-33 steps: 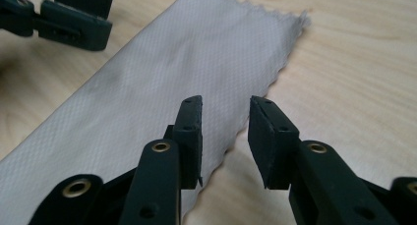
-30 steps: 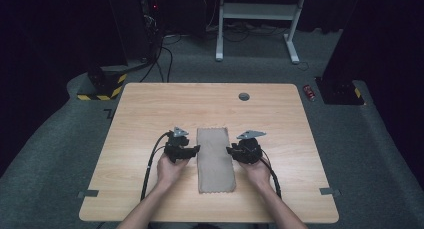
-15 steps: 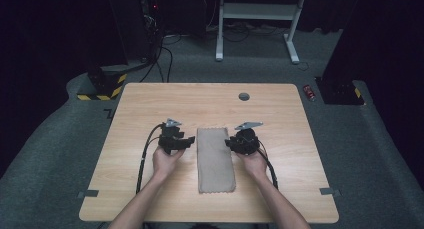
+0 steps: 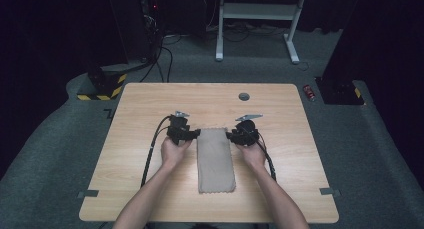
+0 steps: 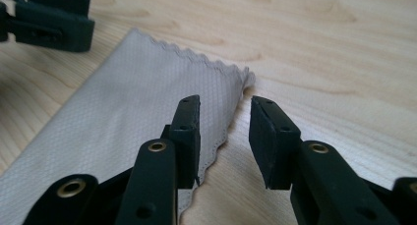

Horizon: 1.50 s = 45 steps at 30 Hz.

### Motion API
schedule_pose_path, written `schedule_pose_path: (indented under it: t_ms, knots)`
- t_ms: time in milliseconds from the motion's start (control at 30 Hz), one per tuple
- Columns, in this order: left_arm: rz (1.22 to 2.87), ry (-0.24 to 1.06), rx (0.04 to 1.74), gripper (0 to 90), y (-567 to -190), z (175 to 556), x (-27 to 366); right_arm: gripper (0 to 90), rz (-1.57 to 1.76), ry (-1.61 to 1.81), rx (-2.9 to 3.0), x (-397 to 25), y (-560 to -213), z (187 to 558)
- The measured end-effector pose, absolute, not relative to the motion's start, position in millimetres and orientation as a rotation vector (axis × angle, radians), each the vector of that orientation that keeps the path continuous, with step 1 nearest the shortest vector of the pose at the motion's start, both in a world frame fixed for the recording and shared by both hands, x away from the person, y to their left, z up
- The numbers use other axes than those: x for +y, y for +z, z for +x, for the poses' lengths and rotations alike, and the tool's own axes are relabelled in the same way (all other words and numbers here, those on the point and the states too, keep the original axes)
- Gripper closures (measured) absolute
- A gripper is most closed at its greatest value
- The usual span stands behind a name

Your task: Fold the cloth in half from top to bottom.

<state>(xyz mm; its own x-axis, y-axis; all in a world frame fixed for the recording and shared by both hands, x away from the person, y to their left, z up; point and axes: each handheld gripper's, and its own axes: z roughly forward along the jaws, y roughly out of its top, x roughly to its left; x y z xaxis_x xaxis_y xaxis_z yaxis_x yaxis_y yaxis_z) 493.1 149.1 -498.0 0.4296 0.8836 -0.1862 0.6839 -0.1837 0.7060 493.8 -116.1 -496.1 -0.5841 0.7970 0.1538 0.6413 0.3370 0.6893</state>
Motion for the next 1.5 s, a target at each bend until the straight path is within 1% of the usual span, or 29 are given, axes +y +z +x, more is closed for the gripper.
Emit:
schedule_pose_path:
  t_ms: [67,267,733,867,967,1033,1167,1233,1367,1433,1500]
  knots:
    - [1.924,0.336,1.334,44.8,-500,496,148,64.6,1.317,1.068,2.387,-115,-498,498]
    - [1.943,0.332,1.39,44.6,-513,501,151,64.1,1.344,1.075,2.357,-111,-499,508]
    - [1.953,0.372,1.349,44.5,-516,502,145,63.0,1.426,1.062,2.32,-102,-515,519]
    - [1.965,0.374,1.328,45.6,-516,500,141,64.5,1.407,1.037,2.317,-97,-515,521]
    - [1.988,0.393,1.299,50.6,-516,498,137,72.3,1.367,1.012,2.325,-92,-515,521]
    - [1.991,0.384,1.287,54.5,-517,498,135,76.8,1.334,0.997,2.329,-91,-515,521]
    - [1.99,0.348,1.28,66.3,-516,498,135,85.5,1.317,0.971,2.333,-91,-515,521]
    - [1.999,0.349,1.268,72.0,-516,498,136,87.5,1.31,0.973,2.339,-91,-515,521]
    - [2.004,0.326,1.272,82.8,-516,501,137,88.6,1.291,0.96,2.343,-90,-514,520]
    - [2.026,0.31,1.261,86.5,-515,502,136,88.8,1.294,0.972,2.342,-92,-513,520]
    - [2.037,0.312,1.251,88.1,-514,503,135,88.9,1.301,0.976,2.342,-93,-512,519]
